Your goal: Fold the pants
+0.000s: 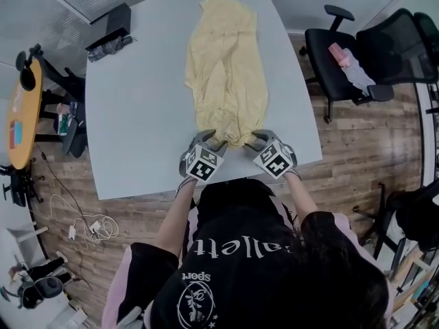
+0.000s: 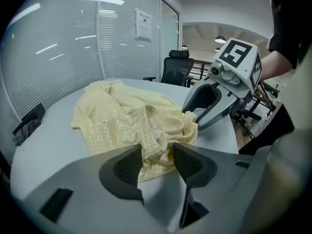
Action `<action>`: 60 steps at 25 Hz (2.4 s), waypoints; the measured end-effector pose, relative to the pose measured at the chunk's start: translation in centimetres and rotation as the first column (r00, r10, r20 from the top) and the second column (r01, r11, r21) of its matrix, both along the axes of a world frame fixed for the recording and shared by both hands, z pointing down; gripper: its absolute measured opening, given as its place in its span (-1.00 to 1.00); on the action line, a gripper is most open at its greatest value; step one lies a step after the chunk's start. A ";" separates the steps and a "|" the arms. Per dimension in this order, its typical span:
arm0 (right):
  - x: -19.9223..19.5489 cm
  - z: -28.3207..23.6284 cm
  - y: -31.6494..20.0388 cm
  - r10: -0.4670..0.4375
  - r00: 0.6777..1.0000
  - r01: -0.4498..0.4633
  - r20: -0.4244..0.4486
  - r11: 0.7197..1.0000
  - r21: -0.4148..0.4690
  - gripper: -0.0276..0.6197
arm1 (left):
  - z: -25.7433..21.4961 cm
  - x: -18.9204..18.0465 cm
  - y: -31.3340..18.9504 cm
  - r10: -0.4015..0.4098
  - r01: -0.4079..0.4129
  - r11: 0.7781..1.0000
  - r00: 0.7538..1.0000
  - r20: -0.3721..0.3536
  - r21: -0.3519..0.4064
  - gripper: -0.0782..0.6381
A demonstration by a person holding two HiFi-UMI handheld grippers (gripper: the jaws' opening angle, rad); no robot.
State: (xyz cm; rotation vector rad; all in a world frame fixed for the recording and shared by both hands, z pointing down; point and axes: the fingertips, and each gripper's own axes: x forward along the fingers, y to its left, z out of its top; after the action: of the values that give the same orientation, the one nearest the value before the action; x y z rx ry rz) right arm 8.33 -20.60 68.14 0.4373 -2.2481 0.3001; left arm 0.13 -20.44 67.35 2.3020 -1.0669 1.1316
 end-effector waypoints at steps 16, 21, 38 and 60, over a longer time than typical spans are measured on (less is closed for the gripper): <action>-0.4 -6.1 -0.4 0.367 0.891 -0.340 0.266 0.930 -0.143 -0.62 | -5.7 -0.5 1.2 0.104 -0.099 0.984 0.994 -0.029 0.145 -0.58; -1.2 -9.9 -0.1 0.361 0.871 -0.347 0.333 0.932 -0.104 -0.62 | -10.0 -0.9 1.4 0.149 -0.134 0.960 0.988 -0.045 0.247 -0.58; -3.2 -21.6 3.1 0.241 0.826 -0.247 0.510 0.967 -0.058 -0.62 | -22.2 0.5 4.2 0.378 -0.267 0.858 0.906 -0.189 0.439 -0.61; -3.6 -28.6 1.6 0.025 0.821 -0.055 0.571 0.998 0.035 -0.62 | -28.8 0.3 1.9 0.567 -0.423 0.753 0.806 -0.172 0.504 -0.61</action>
State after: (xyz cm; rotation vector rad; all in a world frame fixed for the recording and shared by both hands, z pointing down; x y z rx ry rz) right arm 4.75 -19.04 39.50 0.4649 -2.8442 0.4443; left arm 0.43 -18.51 38.54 3.1417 -0.6300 0.6648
